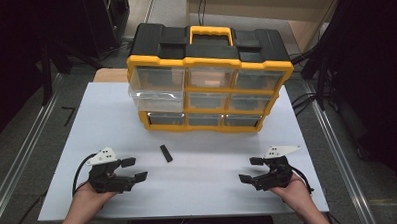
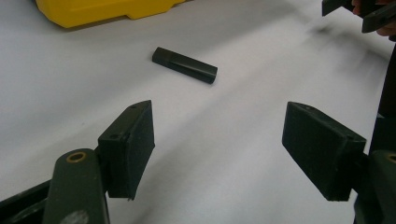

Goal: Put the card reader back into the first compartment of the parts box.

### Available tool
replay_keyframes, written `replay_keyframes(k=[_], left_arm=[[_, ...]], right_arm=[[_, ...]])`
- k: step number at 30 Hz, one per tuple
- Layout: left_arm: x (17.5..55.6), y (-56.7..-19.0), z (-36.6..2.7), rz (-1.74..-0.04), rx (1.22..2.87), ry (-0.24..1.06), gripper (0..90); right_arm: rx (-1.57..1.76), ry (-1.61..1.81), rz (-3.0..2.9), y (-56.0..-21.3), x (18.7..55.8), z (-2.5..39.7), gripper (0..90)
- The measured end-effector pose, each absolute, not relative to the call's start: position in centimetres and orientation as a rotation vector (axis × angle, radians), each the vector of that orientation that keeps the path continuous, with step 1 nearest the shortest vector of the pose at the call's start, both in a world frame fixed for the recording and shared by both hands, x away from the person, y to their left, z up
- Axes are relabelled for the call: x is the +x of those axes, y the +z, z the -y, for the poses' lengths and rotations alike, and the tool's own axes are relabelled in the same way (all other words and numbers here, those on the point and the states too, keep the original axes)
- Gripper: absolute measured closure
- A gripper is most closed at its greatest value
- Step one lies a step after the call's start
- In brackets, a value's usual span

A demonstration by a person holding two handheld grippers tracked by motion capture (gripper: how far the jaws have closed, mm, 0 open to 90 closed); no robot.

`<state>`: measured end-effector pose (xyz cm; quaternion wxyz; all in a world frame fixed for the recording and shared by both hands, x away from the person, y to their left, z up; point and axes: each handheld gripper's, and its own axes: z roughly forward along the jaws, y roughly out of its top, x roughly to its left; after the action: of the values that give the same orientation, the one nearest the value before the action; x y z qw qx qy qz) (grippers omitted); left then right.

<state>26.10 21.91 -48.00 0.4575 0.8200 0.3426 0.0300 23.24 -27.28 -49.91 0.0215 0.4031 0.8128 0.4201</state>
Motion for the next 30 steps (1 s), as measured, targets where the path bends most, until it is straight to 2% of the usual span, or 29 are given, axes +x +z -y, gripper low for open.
replay_keyframes(k=[12,30], left_arm=[[26.0,-47.8,-21.7,-0.825,2.013,0.09,26.7],[26.0,-48.0,-21.9,-0.835,2.002,0.075,26.5]], right_arm=[[1.267,1.33,-2.5,-49.5,23.5,25.9,13.1],[1.185,1.373,-2.526,-47.2,26.9,21.2,16.4]])
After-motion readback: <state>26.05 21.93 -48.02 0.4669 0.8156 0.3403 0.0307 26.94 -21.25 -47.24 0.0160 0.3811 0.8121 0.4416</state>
